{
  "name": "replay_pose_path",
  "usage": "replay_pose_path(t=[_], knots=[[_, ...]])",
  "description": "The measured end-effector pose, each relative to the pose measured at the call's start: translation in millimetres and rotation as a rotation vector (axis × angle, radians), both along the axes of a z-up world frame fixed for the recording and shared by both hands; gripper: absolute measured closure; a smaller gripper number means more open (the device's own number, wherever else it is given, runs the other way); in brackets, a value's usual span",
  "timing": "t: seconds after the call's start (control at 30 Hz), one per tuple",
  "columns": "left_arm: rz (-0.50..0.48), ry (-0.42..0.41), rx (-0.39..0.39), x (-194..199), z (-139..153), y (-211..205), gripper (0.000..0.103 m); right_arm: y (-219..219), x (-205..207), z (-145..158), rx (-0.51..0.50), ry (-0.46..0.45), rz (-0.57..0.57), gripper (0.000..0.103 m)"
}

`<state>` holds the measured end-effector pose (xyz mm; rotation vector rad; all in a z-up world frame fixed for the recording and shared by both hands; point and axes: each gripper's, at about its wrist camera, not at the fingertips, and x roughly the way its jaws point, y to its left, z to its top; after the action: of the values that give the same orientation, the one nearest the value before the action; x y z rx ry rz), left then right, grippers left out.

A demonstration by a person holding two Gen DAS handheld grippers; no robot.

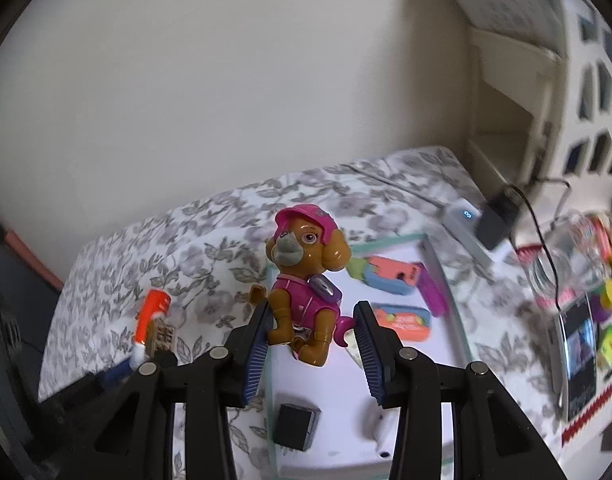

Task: Organize rigid objects
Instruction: 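Carry the glue stick, battery and figurine into the tray and lower them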

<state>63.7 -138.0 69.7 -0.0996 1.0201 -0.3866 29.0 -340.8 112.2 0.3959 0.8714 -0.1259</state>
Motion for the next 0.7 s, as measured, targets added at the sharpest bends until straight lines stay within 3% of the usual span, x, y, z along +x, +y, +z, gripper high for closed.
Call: replay_pose_path(t=[0.13,0.23,0.3,0.37,0.57,0.7], knots=[[-0.053,0.015,-0.019,-10,-6,-26,0.067,-17,-19,-8,-0.030,0.029,-0.030,0.059],[-0.106,-0.010,0.015,-21,-9,-47,0.068,-34,-23,-17,0.000,0.056,-0.075,0.059],[-0.132,-0.022,0.035,-26,-12,-58,0.081,-42,-24,-22,0.010,0.063,-0.087,0.059],[-0.150,-0.018,0.046,-29,-17,-66,0.085,-44,-27,-25,0.001,0.072,-0.093,0.059],[-0.194,0.005,0.110,-31,-40,-92,0.087,-51,-20,-47,0.011,0.123,-0.089,0.059],[-0.186,0.048,0.111,-27,-53,-97,0.087,-54,-19,-66,-0.035,0.183,-0.092,0.059]])
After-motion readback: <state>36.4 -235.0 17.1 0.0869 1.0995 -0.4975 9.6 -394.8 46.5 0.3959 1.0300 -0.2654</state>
